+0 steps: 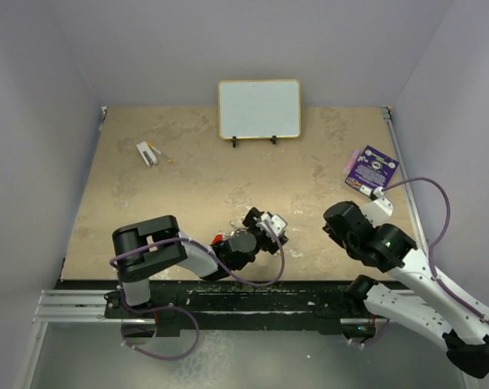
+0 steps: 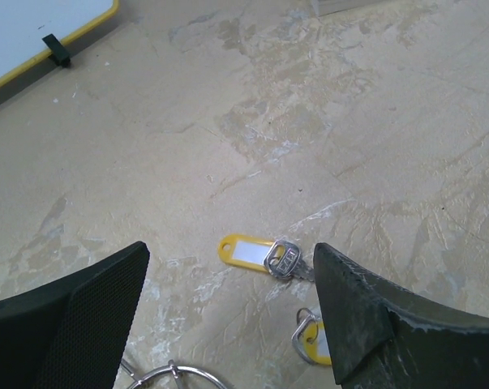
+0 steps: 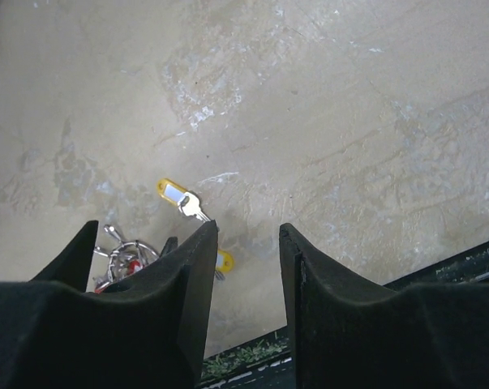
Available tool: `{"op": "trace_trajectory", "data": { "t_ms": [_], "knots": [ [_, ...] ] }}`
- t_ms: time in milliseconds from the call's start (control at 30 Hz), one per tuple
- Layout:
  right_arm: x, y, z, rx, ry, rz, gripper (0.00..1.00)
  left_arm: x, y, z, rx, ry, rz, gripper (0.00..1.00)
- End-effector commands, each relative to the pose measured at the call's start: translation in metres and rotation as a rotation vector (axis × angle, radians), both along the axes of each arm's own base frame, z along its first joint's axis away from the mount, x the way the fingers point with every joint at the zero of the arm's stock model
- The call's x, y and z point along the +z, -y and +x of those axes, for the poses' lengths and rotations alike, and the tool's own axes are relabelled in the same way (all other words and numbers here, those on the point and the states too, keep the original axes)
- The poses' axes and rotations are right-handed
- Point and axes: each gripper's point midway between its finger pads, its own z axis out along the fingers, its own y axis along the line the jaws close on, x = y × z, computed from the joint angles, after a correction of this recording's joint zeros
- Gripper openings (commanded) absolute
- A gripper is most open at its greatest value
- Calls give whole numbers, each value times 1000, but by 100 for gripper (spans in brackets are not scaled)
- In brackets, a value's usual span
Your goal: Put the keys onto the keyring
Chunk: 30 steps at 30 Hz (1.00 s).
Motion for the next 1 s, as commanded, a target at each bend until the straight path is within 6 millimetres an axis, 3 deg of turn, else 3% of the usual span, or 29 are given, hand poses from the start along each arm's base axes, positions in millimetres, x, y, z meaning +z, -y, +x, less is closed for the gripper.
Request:
{"op": "trace_trajectory", "data": {
  "t_ms": [0, 100, 300, 600, 767, 900, 967],
  "knots": [
    [2, 3, 3, -53, 17, 17, 41, 17, 26, -8, -2, 38, -65, 85],
    [-1, 6, -4, -46, -5, 15, 41, 5, 34, -10, 0, 59, -37, 85],
    [-2, 23, -14, -111, 23, 46, 40, -16, 21, -9, 12, 102, -1, 74],
    [-29, 14, -14, -110, -16, 69, 40, -26, 8, -6, 44, 71, 32, 71],
    [-35, 8, -11, -100, -42, 53, 40, -35, 7, -3, 66, 33, 40, 59],
    [-36, 7, -11, -95, -49, 44, 40, -36, 10, -3, 65, 19, 43, 58],
    [-38, 8, -12, -95, -54, 43, 40, -38, 10, -3, 64, 15, 47, 51]
  ]
}}
